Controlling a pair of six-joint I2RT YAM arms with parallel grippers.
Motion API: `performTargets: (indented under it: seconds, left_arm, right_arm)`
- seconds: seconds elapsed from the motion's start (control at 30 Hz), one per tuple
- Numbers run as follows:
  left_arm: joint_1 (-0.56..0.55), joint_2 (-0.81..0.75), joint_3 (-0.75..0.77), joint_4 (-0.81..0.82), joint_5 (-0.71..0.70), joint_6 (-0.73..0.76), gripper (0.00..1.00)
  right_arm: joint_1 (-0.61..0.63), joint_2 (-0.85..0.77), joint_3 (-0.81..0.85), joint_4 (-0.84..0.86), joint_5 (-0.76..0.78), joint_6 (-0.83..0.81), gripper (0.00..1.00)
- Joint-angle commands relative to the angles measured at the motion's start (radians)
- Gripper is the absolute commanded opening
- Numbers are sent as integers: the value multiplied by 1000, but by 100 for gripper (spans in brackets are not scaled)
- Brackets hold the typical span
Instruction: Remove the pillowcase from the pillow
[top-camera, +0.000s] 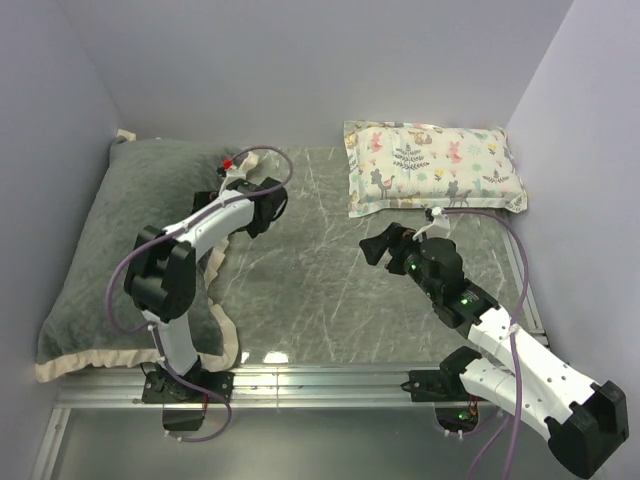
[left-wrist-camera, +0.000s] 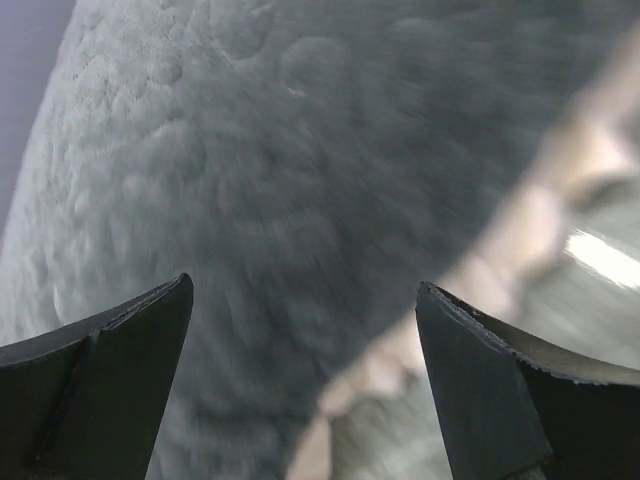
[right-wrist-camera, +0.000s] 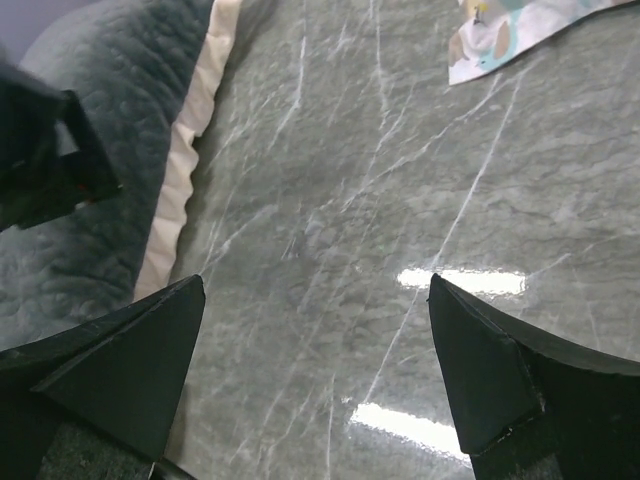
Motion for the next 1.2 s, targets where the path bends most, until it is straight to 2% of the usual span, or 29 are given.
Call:
performTargets:
  seconds: [0.0,0.07,0.17,0.23,0.33,0.37,0.43,0.47,0.57,0.67,0.8,0.9,1.0,1.1,1.17]
  left_arm:
    - [85,45,26,-54,-94,-6,99]
    - [122,78,14,-28,-86,13,99]
    - [178,69,-58,168,35,198,99]
    - [190,42,-106,276,127,305,95]
    - [207,34,-109,299,181,358,65]
    - [210,34,-109,299,181,367,39]
    - [221,29,-103,287,193,379,4]
    - [219,22,-101,292,208,395,0]
    - [181,-56,-83,280,279,418,1]
    - [91,-121,29,220,313,416,1]
    - [-61,-112,347,28,326,410,0]
    - [-152,-101,516,-39,348,412,0]
    - [-230,-118,609,-61,383,415,0]
    - [-270,-153,600,-60,417,399,0]
    - [-279,-230,504,34,518,416,0]
  right_arm:
    - [6,-1,34,44,-31,-17,100]
    - [4,0,27,44,-36,-18,100]
    - [3,9,8,95,-57,-18,100]
    - [4,25,5,108,-76,-14,100]
    - [4,46,-1,124,-94,-6,100]
    - [4,54,-3,128,-99,-8,100]
    - [4,60,-4,136,-108,-5,100]
    - [4,66,-7,142,-111,-6,100]
    - [6,83,-12,164,-120,-3,100]
    - [6,107,-6,188,-151,-6,99]
    - [14,143,16,225,-185,-5,99]
    - [17,174,53,256,-191,-9,98]
    - [18,209,120,244,-162,-29,99]
    - [17,230,192,216,-127,-61,99]
    - [17,233,231,198,-97,-84,99]
